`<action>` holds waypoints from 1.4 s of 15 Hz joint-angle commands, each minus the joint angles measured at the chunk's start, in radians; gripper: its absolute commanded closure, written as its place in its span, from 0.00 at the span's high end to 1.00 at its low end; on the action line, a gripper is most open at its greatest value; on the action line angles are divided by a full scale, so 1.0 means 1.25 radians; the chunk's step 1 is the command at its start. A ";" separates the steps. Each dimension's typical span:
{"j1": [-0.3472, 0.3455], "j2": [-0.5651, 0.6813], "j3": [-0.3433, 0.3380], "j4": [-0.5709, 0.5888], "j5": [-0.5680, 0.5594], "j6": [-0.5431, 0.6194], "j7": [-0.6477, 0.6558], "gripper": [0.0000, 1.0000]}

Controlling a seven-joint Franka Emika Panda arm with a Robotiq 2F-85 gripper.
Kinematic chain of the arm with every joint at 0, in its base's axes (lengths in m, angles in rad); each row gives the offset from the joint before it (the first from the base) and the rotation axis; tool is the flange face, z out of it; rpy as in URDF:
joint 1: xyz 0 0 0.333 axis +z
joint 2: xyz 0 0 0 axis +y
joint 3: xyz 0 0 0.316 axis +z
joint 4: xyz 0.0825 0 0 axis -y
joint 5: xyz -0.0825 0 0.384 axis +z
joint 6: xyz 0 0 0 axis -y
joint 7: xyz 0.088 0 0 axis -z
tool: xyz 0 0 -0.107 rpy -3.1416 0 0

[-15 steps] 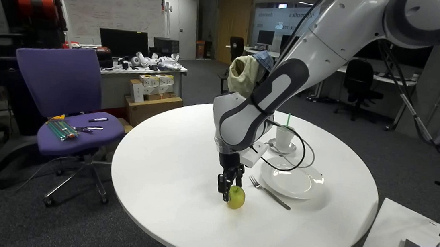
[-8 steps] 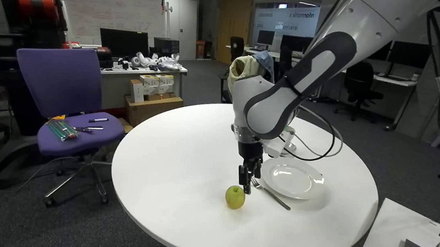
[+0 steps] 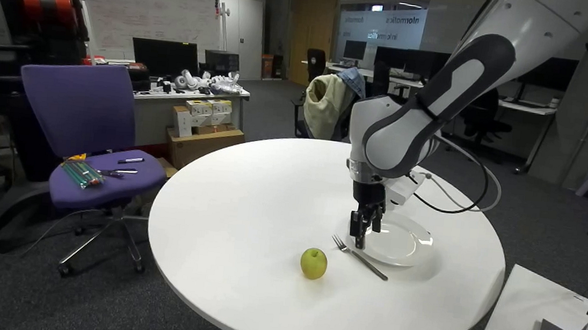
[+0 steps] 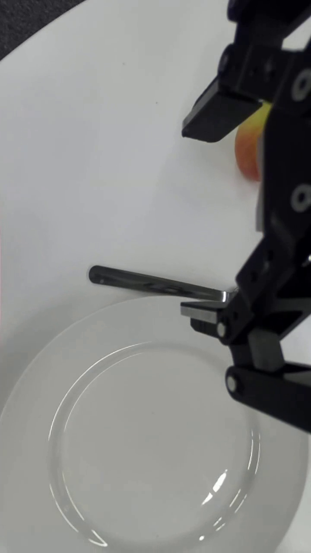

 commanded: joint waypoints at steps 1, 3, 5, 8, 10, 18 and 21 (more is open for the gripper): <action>-0.004 0.000 0.004 0.001 0.000 -0.002 0.001 1.00; -0.003 0.000 0.005 0.001 0.001 -0.002 0.002 1.00; -0.003 0.000 0.006 0.001 0.001 -0.001 0.002 1.00; 0.002 0.001 0.002 -0.007 -0.023 0.014 0.021 1.00; 0.005 0.010 -0.001 -0.007 -0.031 0.023 0.044 1.00; 0.036 0.032 -0.021 -0.045 -0.077 0.148 0.265 1.00; 0.050 0.041 -0.038 -0.057 -0.120 0.155 0.335 1.00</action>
